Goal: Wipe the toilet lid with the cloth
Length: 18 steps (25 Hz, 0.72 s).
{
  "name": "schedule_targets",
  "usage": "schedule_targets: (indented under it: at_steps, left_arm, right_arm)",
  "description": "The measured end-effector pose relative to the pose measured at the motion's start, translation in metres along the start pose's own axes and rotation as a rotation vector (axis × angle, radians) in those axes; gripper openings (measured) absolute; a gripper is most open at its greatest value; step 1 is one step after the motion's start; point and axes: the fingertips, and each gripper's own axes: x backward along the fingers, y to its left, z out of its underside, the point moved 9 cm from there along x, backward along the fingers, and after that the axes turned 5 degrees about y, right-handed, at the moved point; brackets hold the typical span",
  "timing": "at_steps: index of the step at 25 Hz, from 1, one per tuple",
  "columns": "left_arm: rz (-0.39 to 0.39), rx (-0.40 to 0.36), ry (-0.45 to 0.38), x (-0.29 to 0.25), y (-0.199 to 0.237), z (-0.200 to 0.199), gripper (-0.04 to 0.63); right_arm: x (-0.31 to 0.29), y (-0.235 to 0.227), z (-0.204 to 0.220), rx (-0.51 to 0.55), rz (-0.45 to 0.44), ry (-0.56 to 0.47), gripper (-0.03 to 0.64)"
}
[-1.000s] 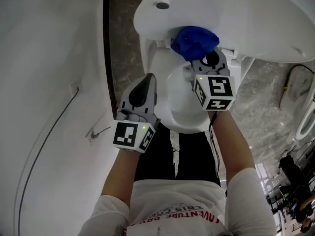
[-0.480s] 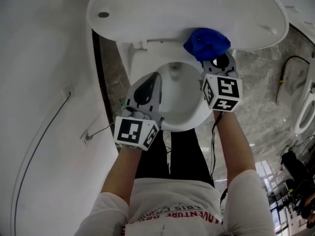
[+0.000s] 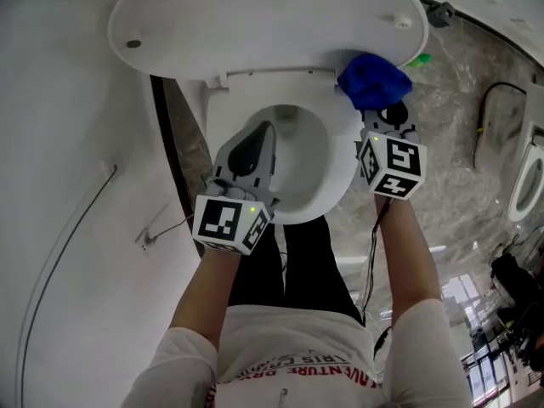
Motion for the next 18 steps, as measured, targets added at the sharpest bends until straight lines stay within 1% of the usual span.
schedule_targets:
  at_steps: [2, 4, 6, 9, 11, 14, 16, 18]
  left_arm:
    - [0.002, -0.003, -0.002, -0.001, -0.007, -0.002, 0.006]
    - [0.006, -0.004, -0.008, 0.001, -0.014, -0.004, 0.006]
    - [0.009, -0.003, -0.015, 0.006, -0.02, -0.007, 0.006]
    - [0.009, -0.015, -0.023, 0.016, -0.024, -0.018, 0.006]
    - [0.011, -0.027, -0.033, 0.027, -0.025, -0.033, 0.006]
    - [0.005, -0.033, -0.07, 0.048, -0.026, -0.063, 0.006]
    - [-0.002, -0.048, -0.104, 0.062, -0.026, -0.09, 0.006]
    - [-0.013, -0.074, -0.154, 0.076, -0.026, -0.12, 0.006]
  right_arm:
    - [0.008, -0.006, 0.001, 0.014, 0.021, 0.001, 0.087]
    - [0.018, -0.007, 0.001, 0.067, 0.05, -0.001, 0.087]
    - [0.029, -0.002, -0.001, 0.105, 0.041, -0.01, 0.087]
    - [0.045, 0.008, -0.013, 0.049, -0.012, -0.03, 0.087]
    - [0.057, 0.017, -0.029, 0.012, -0.044, -0.053, 0.087]
    - [0.081, 0.032, -0.061, -0.01, -0.094, -0.093, 0.087]
    - [0.098, 0.041, -0.089, -0.017, -0.113, -0.129, 0.087]
    - [0.116, 0.046, -0.122, -0.025, -0.13, -0.181, 0.087]
